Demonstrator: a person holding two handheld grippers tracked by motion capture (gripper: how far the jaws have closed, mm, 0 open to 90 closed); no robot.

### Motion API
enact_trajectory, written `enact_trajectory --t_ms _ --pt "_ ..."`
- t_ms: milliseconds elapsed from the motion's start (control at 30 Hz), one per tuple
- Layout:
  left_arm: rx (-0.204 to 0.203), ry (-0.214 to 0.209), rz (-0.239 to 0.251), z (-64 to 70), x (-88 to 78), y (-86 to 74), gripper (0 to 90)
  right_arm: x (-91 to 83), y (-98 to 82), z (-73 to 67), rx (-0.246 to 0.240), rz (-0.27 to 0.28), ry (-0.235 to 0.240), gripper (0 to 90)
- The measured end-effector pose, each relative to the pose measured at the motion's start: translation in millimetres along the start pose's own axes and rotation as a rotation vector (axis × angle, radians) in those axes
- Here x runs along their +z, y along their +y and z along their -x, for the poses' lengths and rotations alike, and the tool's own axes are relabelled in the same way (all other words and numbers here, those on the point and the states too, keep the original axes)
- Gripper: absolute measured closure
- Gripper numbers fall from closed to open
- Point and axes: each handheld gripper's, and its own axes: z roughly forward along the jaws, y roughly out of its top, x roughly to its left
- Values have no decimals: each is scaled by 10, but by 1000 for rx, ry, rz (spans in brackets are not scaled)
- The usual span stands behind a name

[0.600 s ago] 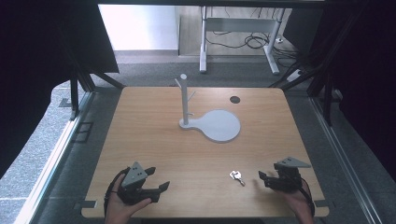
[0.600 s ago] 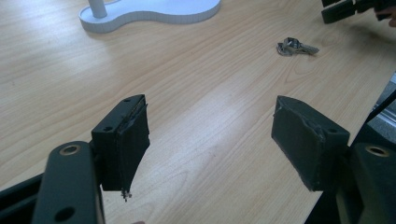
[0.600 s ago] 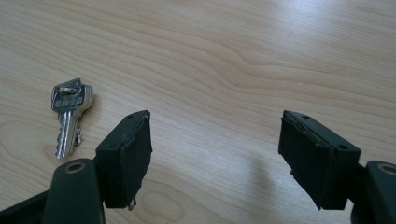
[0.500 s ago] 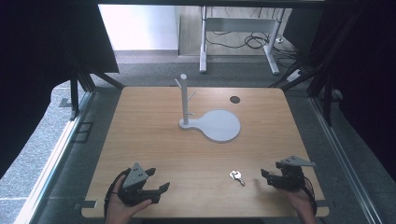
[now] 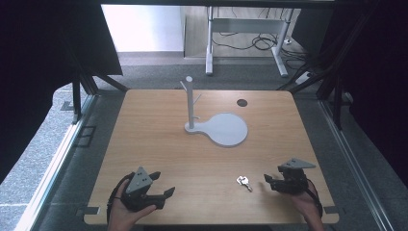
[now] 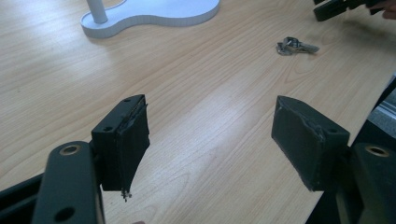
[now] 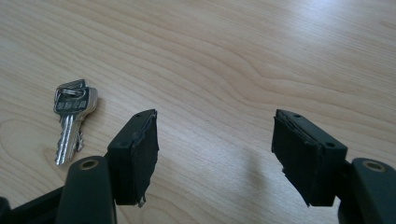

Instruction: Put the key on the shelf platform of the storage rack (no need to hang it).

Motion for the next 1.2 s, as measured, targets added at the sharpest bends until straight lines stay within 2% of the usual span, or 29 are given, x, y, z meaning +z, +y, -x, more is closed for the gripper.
enact_trajectory --t_ms 100,267,433,567,667,867,1067,1200 --pt "-7 9 0 -24 -10 4 277 19 14 -14 -15 -11 0 332" --pt "-14 27 -10 -45 -20 0 278 -21 49 -13 -2 -8 13 354" --pt "-9 27 9 -32 -92 28 277 -67 115 -20 -12 -49 20 366" --pt "-11 23 17 -41 -128 25 276 -192 331 -116 -66 -98 15 374" --pt "-16 17 16 -58 -132 19 277 -215 440 -143 -71 -125 24 380" --pt "-21 16 11 -77 -119 19 276 -185 616 -203 -102 -187 41 392" --pt "-14 12 2 -58 -81 23 276 -147 739 -296 -144 -219 65 399" --pt "-10 10 6 -29 -98 30 276 -89 822 -448 -179 -256 91 405"
